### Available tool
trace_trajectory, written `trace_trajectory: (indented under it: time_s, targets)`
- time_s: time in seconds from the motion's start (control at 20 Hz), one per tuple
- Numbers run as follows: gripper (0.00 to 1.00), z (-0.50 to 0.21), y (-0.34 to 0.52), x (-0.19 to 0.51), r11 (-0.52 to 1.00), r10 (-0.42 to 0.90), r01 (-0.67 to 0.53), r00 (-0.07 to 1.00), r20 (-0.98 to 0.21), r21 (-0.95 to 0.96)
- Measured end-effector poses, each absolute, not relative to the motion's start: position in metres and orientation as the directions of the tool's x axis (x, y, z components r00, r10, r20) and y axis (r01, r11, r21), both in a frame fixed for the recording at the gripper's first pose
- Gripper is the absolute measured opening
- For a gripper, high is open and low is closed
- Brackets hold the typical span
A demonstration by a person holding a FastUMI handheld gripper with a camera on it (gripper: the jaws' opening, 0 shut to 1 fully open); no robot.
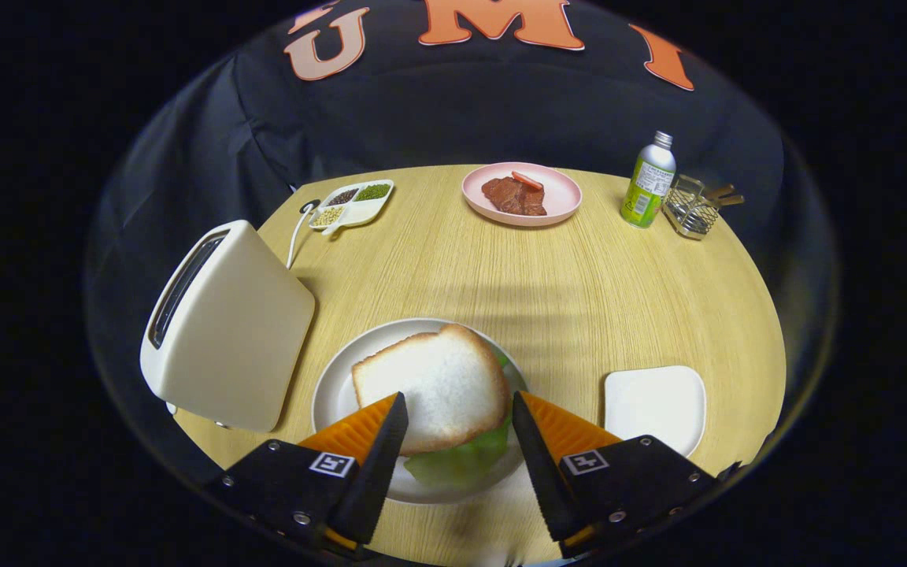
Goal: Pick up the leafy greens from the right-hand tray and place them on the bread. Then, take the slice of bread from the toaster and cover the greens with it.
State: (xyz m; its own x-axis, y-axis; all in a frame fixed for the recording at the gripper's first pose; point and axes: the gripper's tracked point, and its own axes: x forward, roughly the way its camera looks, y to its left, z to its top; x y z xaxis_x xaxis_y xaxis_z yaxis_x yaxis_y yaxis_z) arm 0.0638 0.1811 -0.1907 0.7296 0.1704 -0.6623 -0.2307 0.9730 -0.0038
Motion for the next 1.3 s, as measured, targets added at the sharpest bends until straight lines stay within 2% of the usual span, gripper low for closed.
trace_trajectory:
  time_s: [0.15, 0.25, 0.55, 1.3]
  targets:
    - [0.95, -0.184, 0.174, 0.068, 0.977, 0.160, -0.213, 0.742, -0.651, -0.003]
    - [0.98, -0.178, 0.169, 0.068, 0.980, 0.153, -0.201, 0.751, -0.643, -0.002]
    - [0.98, -0.132, 0.153, 0.065, 0.984, 0.144, -0.178, 0.807, -0.572, -0.004]
    - [0.97, 0.038, 0.095, 0.042, 0.995, 0.092, -0.100, 0.966, -0.242, -0.022]
